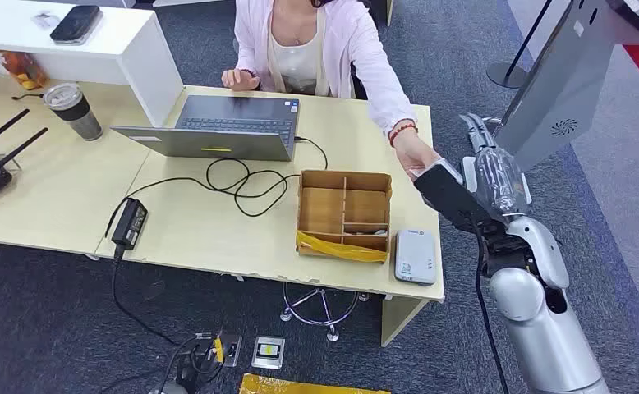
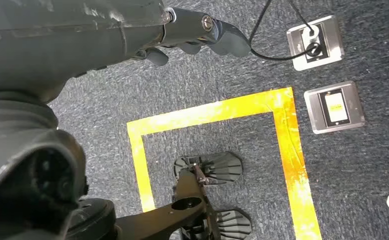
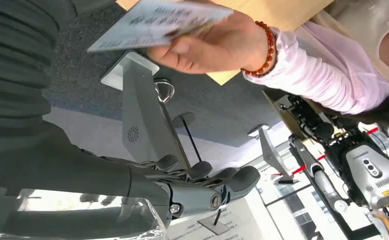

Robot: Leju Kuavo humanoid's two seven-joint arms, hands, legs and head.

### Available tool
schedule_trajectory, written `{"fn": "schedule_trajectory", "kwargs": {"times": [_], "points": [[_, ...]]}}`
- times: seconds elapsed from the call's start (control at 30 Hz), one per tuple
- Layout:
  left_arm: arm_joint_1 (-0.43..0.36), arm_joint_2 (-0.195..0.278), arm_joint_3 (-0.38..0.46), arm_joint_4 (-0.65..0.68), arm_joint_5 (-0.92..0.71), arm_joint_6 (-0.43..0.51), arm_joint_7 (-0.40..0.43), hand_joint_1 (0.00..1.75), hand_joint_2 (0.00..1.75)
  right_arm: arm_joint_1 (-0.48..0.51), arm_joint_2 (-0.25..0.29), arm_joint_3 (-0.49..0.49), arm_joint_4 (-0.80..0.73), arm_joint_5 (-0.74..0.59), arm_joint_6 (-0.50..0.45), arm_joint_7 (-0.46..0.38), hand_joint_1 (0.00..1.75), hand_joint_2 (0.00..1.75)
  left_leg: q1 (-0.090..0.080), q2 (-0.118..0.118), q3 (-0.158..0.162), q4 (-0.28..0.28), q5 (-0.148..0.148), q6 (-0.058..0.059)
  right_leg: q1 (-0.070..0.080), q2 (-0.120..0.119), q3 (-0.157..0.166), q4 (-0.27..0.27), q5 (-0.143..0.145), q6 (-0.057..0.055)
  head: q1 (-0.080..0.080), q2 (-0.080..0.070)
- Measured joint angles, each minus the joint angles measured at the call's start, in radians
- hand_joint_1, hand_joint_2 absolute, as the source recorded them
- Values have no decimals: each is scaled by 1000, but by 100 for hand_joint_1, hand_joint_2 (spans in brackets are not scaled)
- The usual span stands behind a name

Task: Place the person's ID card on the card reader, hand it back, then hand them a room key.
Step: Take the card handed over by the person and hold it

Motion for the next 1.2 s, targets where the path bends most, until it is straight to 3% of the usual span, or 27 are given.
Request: {"fn": "schedule_trajectory", "kwargs": {"times": [0.77, 0.8, 0.9, 0.93, 1.2], "points": [[-14, -7, -22, 0, -26, 0, 11, 0, 0, -24, 12, 44, 122, 35, -60, 10, 0, 175, 0, 0, 0, 0, 0, 0, 0, 1, 0, 0, 0, 0, 0, 0], [-15, -7, -22, 0, -26, 0, 11, 0, 0, -25, 12, 45, 124, 35, -61, 11, 34, 175, 0, 0, 0, 0, 0, 0, 0, 0, 0, 0, 0, 0, 0, 0], [-16, -7, -22, 0, -28, 1, 11, 0, 0, -28, 12, 48, 131, 33, -64, 11, 165, 175, 0, 0, 0, 0, 0, 0, 0, 0, 0, 0, 0, 0, 0, 0], [-16, -7, -22, 0, -29, 1, 11, 0, 0, -29, 12, 50, 132, 32, -64, 11, 175, 175, 0, 0, 0, 0, 0, 0, 0, 0, 0, 0, 0, 0, 0, 0], [-16, -7, -22, 0, -32, 7, 11, 0, 0, -30, 12, 56, 133, -28, -64, -1, 175, 175, 0, 0, 0, 0, 0, 0, 0, 1, -1, 0, 0, 0, 0, 0]]}}
